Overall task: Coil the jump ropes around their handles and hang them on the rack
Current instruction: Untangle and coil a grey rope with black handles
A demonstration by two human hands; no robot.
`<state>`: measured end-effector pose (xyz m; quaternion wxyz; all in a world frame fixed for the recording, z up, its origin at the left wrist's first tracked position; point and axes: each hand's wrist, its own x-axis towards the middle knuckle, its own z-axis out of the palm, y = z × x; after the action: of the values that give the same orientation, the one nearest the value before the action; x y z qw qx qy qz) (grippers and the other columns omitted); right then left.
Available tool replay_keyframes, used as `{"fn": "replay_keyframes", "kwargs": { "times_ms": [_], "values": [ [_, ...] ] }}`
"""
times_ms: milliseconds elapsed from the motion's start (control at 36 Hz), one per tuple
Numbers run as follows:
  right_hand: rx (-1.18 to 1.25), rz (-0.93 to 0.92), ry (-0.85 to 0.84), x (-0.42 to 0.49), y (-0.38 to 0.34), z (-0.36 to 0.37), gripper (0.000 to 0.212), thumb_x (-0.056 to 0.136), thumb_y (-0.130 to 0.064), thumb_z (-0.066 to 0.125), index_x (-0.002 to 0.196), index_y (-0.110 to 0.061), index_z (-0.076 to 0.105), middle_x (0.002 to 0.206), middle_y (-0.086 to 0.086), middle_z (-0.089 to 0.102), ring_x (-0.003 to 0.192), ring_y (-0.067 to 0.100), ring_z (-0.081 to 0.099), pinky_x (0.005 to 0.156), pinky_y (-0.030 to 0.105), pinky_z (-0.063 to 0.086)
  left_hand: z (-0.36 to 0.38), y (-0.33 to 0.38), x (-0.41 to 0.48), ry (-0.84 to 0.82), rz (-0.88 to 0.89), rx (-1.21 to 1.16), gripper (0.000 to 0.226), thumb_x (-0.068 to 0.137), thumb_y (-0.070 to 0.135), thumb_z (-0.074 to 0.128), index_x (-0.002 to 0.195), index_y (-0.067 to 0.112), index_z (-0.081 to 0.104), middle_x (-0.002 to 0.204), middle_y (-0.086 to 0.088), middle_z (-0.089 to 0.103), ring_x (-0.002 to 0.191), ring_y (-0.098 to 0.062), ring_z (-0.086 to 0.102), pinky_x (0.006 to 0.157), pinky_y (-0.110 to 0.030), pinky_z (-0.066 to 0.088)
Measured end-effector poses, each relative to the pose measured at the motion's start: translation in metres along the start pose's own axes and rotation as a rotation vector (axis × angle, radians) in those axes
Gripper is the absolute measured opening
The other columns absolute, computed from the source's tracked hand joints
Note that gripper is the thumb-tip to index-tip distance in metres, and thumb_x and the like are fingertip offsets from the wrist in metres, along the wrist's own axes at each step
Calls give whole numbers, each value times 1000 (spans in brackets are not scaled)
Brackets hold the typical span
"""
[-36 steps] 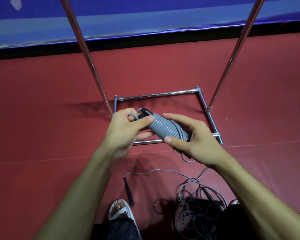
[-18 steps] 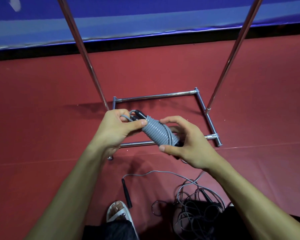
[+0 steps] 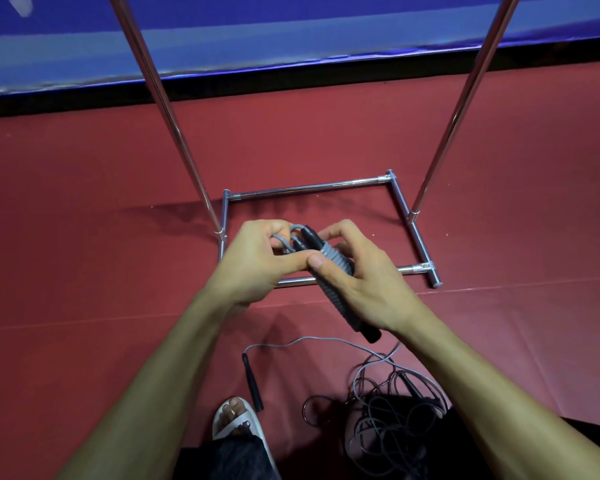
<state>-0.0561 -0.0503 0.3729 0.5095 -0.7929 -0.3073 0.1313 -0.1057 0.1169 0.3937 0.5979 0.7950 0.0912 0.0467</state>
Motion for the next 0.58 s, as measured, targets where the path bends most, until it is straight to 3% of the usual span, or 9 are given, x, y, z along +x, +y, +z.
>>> {"fn": "replay_keyframes", "kwargs": {
  "times_ms": [83,194,250,389,444,528,583],
  "values": [
    [2,3,30,-2,1,1,39,79,-65,57,91,-30,49,73,4,64,66,27,55,65,42,48,-3,1,-1,-41,-16,-38,36,63,17,75,49,27,44,92,6,63,77,-7,57,78,-29,47],
    [-28,14,53,-3,2,2,29,80,-56,60,85,-31,45,69,2,61,61,23,48,62,39,44,-7,0,-1,-93,-41,-236,23,71,10,68,56,19,53,93,0,51,70,-7,53,75,-23,47],
    [-45,12,61,-3,0,2,27,81,-52,61,84,-31,44,68,2,59,59,20,46,60,36,41,-9,1,0,-54,-47,-296,19,74,11,64,63,8,48,93,1,46,68,-4,49,71,-19,43],
    [-57,-3,42,-5,-3,7,29,80,-51,62,86,-28,46,67,-1,58,59,20,45,58,35,41,-14,7,-2,29,-14,-238,25,63,23,73,55,16,50,86,7,50,75,-5,47,76,-22,38],
    [-54,-5,35,-5,-3,8,30,79,-52,62,87,-27,48,68,-2,60,60,21,48,60,35,42,-18,9,-4,37,-16,-249,25,64,15,72,50,21,53,84,6,51,76,-3,49,75,-20,39],
    [-50,-11,42,-6,0,6,29,79,-49,65,89,-28,48,69,-1,60,59,20,47,58,33,40,-18,13,-5,24,16,-237,22,71,3,68,60,12,51,80,1,50,73,-5,49,72,-18,41],
    [-78,-7,24,-8,2,4,28,83,-45,67,93,-30,46,69,0,59,57,19,45,56,33,39,-12,14,-6,22,6,-184,33,78,-10,68,63,10,47,79,-7,47,67,-5,49,69,-17,43]
  ]
}}
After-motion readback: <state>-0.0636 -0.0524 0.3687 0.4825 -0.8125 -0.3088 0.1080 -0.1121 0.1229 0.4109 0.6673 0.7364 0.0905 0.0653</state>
